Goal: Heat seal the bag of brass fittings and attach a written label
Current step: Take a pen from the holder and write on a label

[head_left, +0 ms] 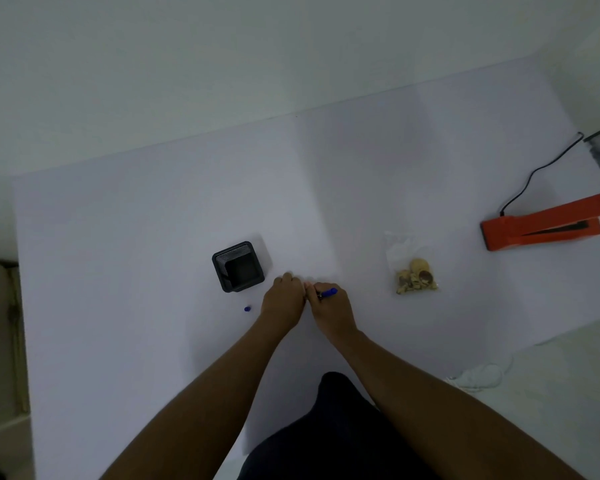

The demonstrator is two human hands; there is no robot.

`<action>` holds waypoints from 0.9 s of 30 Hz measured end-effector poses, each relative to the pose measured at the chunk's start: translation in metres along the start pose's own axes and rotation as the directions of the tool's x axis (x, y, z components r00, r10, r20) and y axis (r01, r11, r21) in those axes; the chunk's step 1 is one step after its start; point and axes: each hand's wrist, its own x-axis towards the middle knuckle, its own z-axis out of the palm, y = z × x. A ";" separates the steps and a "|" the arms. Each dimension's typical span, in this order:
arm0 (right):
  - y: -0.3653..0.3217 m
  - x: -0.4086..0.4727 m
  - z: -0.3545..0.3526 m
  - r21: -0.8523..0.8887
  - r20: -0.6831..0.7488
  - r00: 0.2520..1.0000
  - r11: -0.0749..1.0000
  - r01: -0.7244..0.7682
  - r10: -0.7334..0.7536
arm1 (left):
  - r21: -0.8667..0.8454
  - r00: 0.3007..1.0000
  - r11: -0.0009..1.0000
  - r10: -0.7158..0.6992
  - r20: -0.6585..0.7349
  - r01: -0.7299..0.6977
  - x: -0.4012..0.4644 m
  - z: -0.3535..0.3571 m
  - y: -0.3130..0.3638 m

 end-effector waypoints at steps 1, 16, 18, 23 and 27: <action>0.000 0.000 0.000 0.001 -0.005 1.000 1.000 0.002 -0.002 | 0.000 1.000 1.000 -0.001 0.000 0.001 0.000 0.000 0.000; 0.000 0.000 -0.001 0.029 -0.036 0.999 1.000 -0.005 0.006 | 0.012 1.000 1.000 -0.003 0.003 0.003 0.000 0.002 -0.001; 0.000 0.001 0.000 0.033 -0.039 0.999 0.999 -0.011 0.012 | 0.012 1.000 1.000 0.000 -0.001 0.000 0.000 0.002 -0.001; 0.003 0.001 0.004 0.016 -0.001 1.000 1.000 0.008 -0.008 | 0.001 1.000 1.000 0.003 -0.002 -0.003 0.000 0.002 -0.001; 0.002 -0.001 0.002 0.013 -0.022 1.000 1.000 0.010 -0.010 | -0.016 1.000 1.000 -0.008 -0.001 0.008 0.000 0.002 -0.001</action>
